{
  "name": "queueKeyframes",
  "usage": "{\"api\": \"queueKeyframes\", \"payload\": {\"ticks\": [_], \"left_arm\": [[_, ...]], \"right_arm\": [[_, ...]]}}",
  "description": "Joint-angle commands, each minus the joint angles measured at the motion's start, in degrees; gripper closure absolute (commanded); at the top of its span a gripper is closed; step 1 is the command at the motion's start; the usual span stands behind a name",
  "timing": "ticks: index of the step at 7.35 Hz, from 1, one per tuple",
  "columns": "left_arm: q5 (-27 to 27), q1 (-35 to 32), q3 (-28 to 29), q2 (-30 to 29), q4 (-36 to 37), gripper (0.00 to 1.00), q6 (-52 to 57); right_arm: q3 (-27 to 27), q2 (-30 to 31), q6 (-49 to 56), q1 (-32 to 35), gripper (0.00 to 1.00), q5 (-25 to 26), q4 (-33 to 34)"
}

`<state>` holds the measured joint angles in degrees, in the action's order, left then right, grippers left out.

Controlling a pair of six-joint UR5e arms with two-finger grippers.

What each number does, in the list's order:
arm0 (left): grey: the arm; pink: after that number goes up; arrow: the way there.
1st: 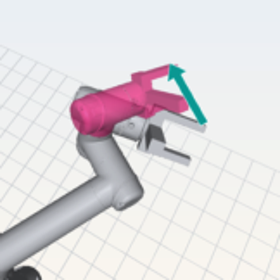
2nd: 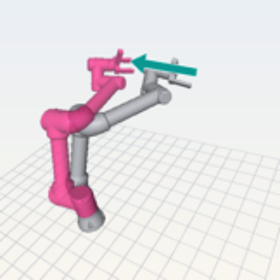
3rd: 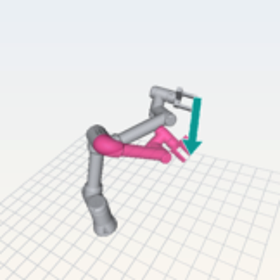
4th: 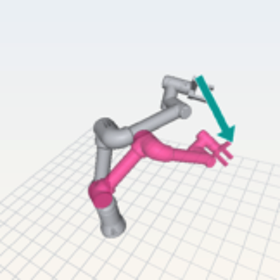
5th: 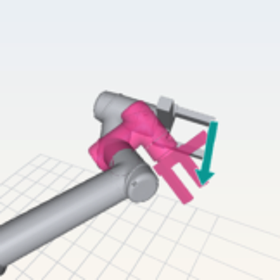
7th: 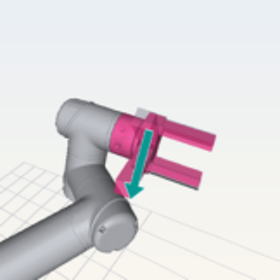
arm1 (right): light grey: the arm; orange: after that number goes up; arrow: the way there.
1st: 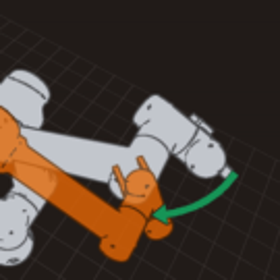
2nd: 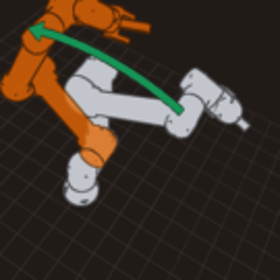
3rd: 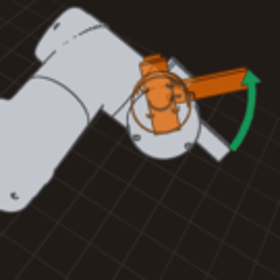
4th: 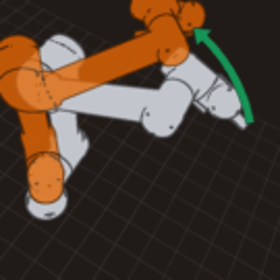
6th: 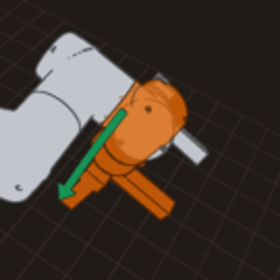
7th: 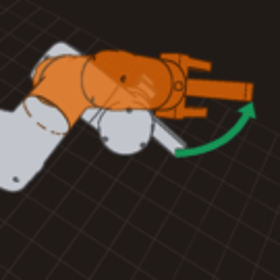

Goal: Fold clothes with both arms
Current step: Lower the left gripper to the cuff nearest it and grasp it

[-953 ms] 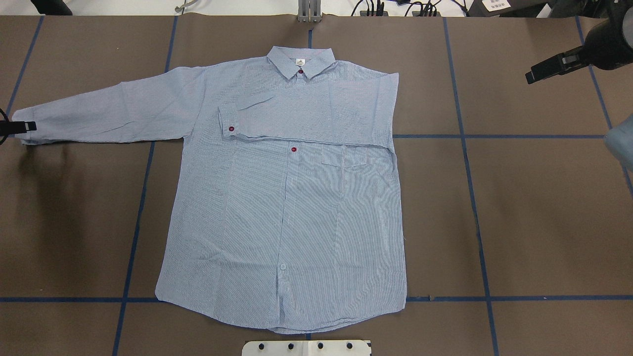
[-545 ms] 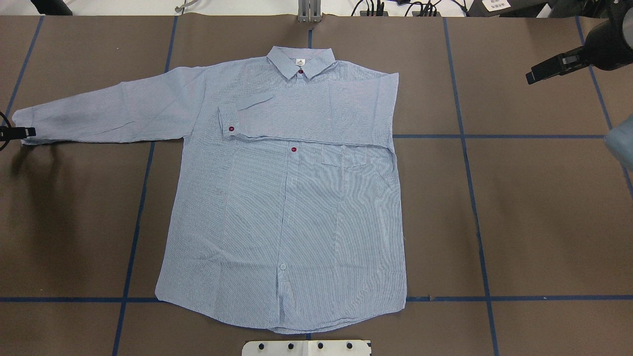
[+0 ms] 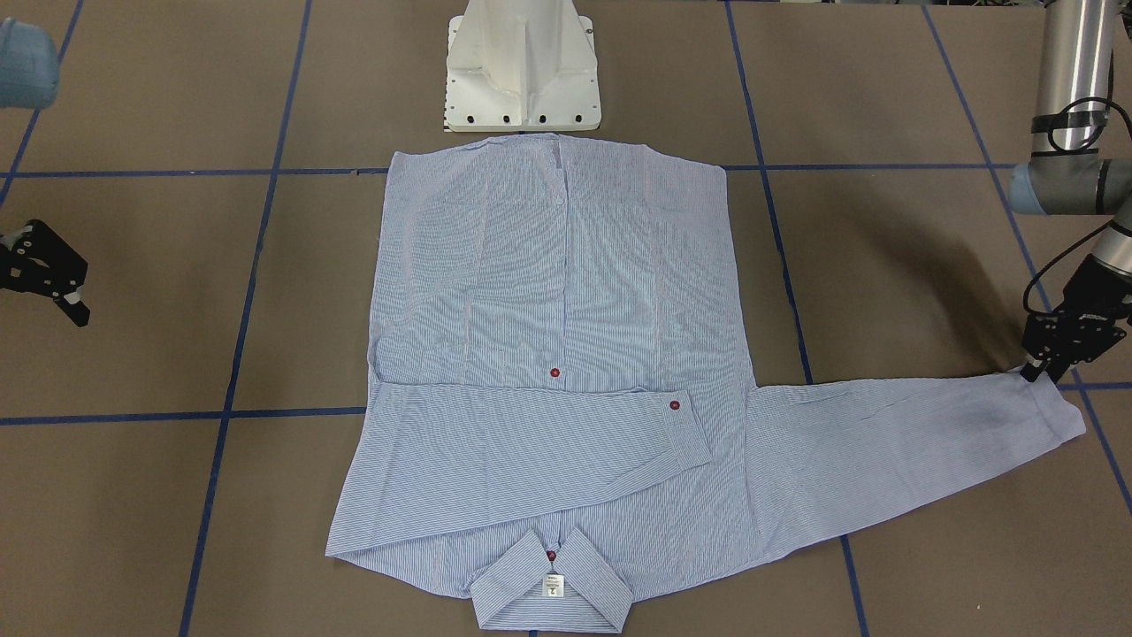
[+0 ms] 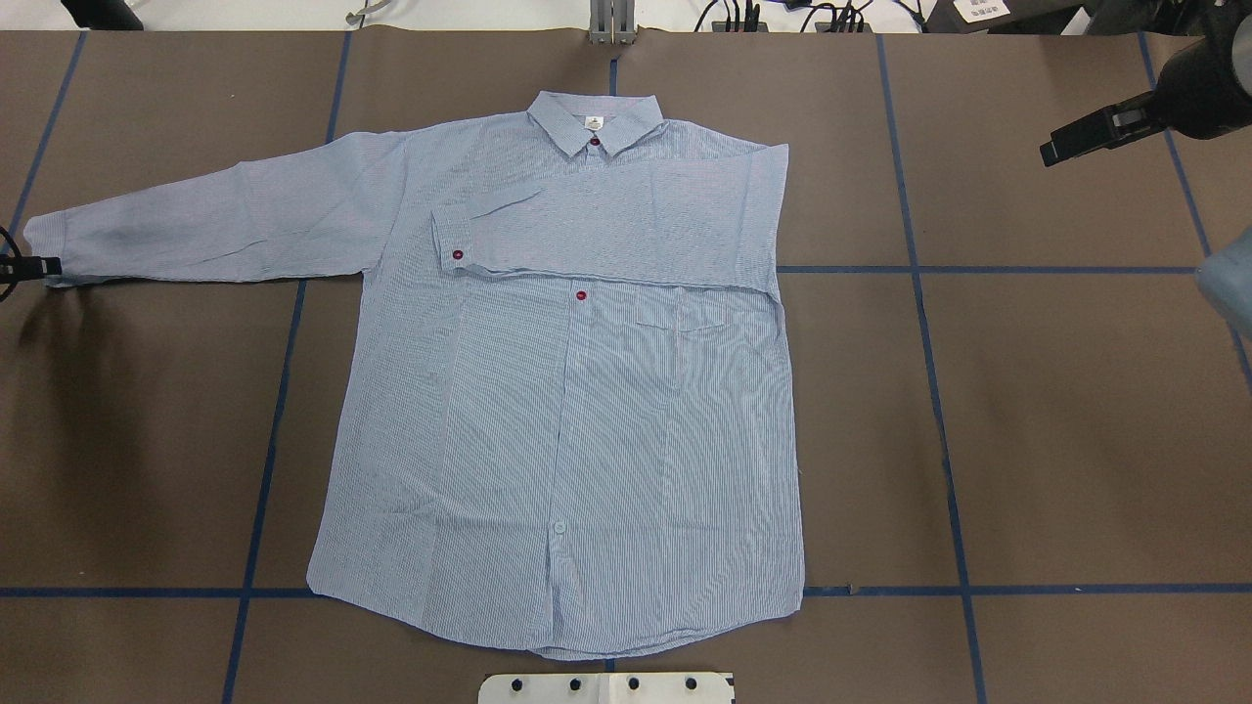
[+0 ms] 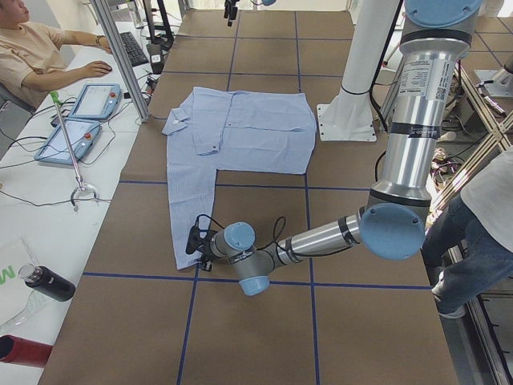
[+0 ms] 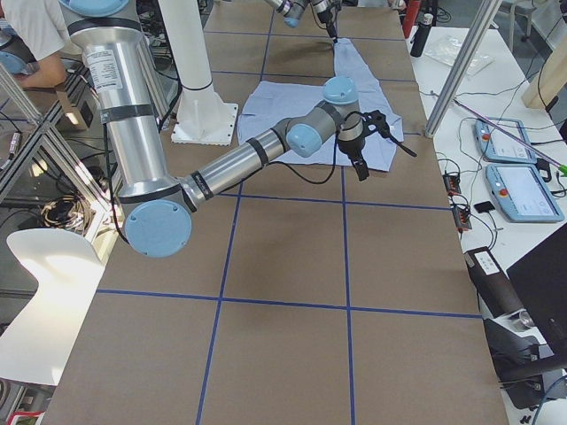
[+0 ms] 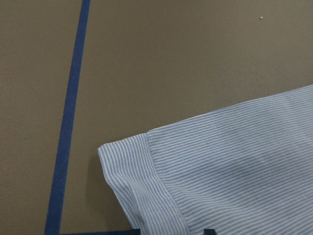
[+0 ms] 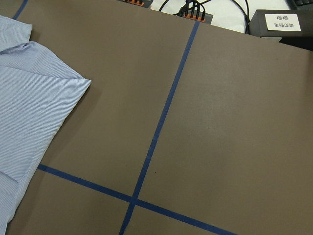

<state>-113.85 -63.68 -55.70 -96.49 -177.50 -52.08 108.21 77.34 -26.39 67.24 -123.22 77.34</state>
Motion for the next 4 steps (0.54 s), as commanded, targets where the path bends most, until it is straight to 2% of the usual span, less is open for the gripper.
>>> {"api": "queueKeyframes", "payload": {"ticks": [1, 2, 4], "left_arm": [[-0.67, -0.04, -0.63, 0.6, -1.96, 1.0, 3.37], [-0.68, -0.04, -2.2, 0.6, -1.8, 1.0, 3.39], [-4.62, -0.13, -7.82, -0.1, 0.91, 1.0, 2.6]], "right_arm": [[-0.01, 0.0, 0.02, 0.0, 0.0, 0.0, 0.0], [0.07, 0.0, -0.06, 0.0, 0.0, 0.0, 0.0], [0.07, 0.0, -0.15, 0.0, 0.0, 0.0, 0.0]]}}
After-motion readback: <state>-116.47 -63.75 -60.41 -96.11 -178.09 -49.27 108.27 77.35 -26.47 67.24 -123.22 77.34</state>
